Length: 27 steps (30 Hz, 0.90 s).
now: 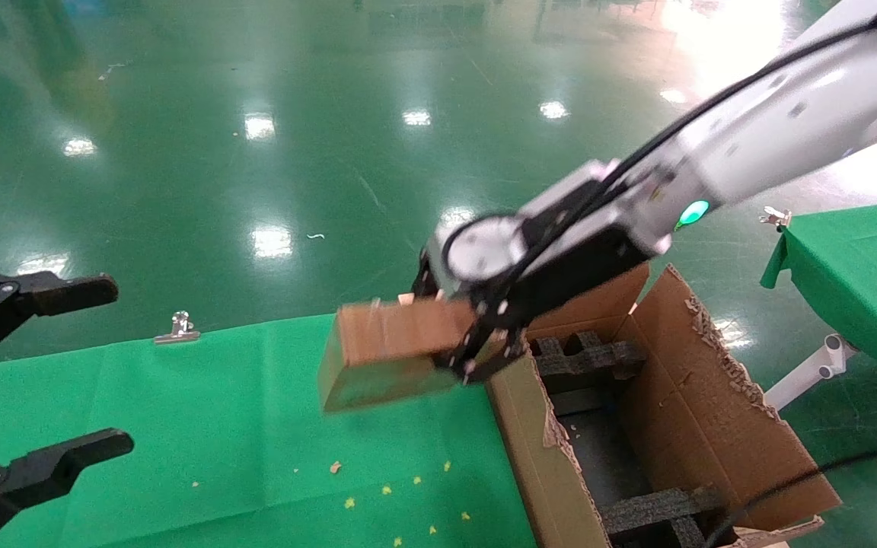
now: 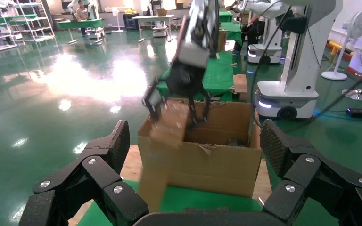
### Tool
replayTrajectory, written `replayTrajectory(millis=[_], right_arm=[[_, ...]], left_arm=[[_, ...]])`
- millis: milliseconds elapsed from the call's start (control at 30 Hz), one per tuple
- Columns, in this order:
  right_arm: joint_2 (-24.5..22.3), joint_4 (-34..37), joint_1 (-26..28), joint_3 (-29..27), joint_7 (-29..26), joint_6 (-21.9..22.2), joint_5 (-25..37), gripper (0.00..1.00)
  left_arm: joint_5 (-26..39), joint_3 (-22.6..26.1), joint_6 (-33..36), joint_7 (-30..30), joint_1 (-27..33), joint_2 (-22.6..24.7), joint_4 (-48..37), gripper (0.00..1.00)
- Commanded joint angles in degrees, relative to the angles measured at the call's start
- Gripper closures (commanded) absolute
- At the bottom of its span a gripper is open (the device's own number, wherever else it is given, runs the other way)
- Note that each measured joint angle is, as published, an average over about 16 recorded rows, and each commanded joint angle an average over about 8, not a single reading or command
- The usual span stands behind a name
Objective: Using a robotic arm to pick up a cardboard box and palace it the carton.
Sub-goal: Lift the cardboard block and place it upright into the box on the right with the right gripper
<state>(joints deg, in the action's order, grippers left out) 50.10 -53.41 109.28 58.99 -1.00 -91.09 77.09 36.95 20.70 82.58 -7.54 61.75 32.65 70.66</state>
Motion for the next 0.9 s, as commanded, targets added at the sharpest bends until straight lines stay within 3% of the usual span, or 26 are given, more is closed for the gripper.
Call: replayTrajectory(millis=[33,400,900], right_arm=[[-0.6,1.0,3.0,1.0,0.6,-0.1,-1.1,1.00],[-7.0,3.7,12.0,9.1,1.9,0.0,-2.6,1.00],[-19.7,0.6,22.4,20.5,-2.3,0.0,-0.4,1.00]], left_arm=[[0.0,0.0,0.0,0.0,0.0,0.0,0.0,0.00],[0.0,0.0,0.0,0.0,0.0,0.0,0.0,0.00],[0.0,0.0,0.0,0.0,0.0,0.0,0.0,0.00]])
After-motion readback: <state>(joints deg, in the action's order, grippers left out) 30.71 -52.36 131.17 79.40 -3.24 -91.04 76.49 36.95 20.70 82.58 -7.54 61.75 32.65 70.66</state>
